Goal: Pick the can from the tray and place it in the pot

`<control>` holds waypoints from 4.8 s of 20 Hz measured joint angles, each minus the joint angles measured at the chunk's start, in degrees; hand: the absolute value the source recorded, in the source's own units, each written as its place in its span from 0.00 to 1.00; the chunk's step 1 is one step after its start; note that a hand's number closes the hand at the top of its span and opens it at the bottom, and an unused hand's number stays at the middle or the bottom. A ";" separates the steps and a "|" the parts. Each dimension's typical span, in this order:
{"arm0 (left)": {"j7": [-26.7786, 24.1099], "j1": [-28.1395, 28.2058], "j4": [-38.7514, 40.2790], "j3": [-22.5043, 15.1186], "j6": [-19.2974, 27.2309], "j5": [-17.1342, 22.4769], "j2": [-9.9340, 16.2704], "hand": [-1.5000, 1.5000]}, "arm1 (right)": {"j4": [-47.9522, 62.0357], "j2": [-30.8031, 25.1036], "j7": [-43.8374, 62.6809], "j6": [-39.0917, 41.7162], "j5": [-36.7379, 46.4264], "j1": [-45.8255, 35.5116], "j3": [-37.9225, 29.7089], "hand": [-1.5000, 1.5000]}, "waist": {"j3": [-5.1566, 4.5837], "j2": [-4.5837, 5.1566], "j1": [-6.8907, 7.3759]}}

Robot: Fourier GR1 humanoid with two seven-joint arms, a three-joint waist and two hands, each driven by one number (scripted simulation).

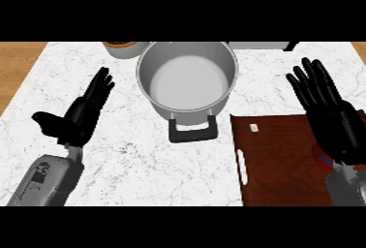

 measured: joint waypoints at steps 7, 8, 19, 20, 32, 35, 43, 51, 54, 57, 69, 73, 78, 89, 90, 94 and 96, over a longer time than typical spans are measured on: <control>5.68 5.24 3.93 2.77 5.93 -7.03 8.20 0.50 | 0.89 -11.17 1.37 9.74 4.05 1.41 0.03 1.00 | -1.92 0.21 -0.45; 7.02 6.31 4.94 3.34 6.41 -7.19 9.06 0.50 | 1.28 -12.58 0.43 7.55 6.88 1.57 -2.01 0.00 | -1.98 0.19 -0.89; 20.10 10.96 1.70 4.22 10.63 -10.45 11.64 0.50 | 2.34 -17.14 -20.06 2.79 20.87 15.18 -12.17 0.00 | -2.17 0.26 -1.92; 21.14 10.87 0.99 4.47 10.17 -10.28 12.17 0.50 | 1.50 -18.28 -19.16 3.06 22.02 15.52 -12.24 0.00 | -2.20 0.26 -1.86; 24.54 11.74 -2.15 4.52 10.50 -11.75 12.02 0.50 | -7.80 -38.01 -2.45 15.26 30.92 19.40 -14.93 0.00 | -2.37 0.25 -1.71; 24.84 11.38 -1.90 4.81 10.29 -11.97 11.87 0.50 | -10.25 -41.10 1.96 20.41 30.99 19.94 -13.49 0.00 | -2.37 0.33 -1.69; 24.74 12.04 -2.52 5.73 9.39 -13.78 10.06 0.50 | -11.65 -39.75 10.09 28.40 33.67 17.42 -11.58 0.00 | -2.32 0.41 -1.39; 24.73 11.72 -2.26 7.65 7.84 -15.93 8.09 0.50 | -7.42 -32.30 11.04 30.54 42.50 13.76 -8.17 0.00 | -2.26 0.45 -1.31; 25.52 12.53 -3.97 8.41 6.98 -16.62 7.85 0.50 | -4.70 -29.85 9.31 30.30 46.81 12.75 -7.02 0.00 | -2.26 0.44 -1.26; 25.07 12.91 -3.83 9.54 5.76 -17.02 7.48 0.50 | -2.80 -26.72 8.68 29.77 50.60 11.37 -5.39 0.00 | -2.27 0.44 -1.26; 27.14 12.05 -5.30 11.19 4.62 -21.27 3.85 0.50 | 3.92 -19.40 5.69 29.27 61.69 6.43 -4.24 0.00 | -2.26 0.43 -1.33; 26.70 11.34 -4.24 12.52 3.33 -21.94 3.49 0.50 | 6.69 -17.57 5.71 30.22 64.54 4.83 -4.01 0.00 | -2.27 0.44 -1.34; 27.42 10.80 -4.86 13.64 2.13 -22.74 2.71 0.50 | 11.00 -15.36 3.91 29.86 68.26 3.02 -3.39 0.00 | -2.25 0.45 -1.31; 25.98 12.35 -5.22 15.97 0.33 -24.50 1.10 0.50 | 17.29 -12.89 -1.03 28.35 72.70 1.94 -5.34 0.00 | -2.47 0.29 -1.26; 25.76 12.33 -4.83 16.20 0.08 -24.54 0.92 0.50 | 18.28 -12.83 -1.62 28.31 73.04 1.58 -5.59 0.00 | -2.44 0.31 -1.27; 25.89 11.39 -4.14 16.57 -0.26 -25.11 0.29 0.50 | 20.77 -11.83 -2.51 28.42 74.29 -0.05 -5.62 1.00 | -2.58 0.22 -1.32; 25.54 11.70 -4.23 17.90 -1.60 -24.36 1.41 0.50 | 20.33 -11.39 -3.64 27.25 74.76 0.52 -5.62 1.00 | -2.67 0.14 -1.38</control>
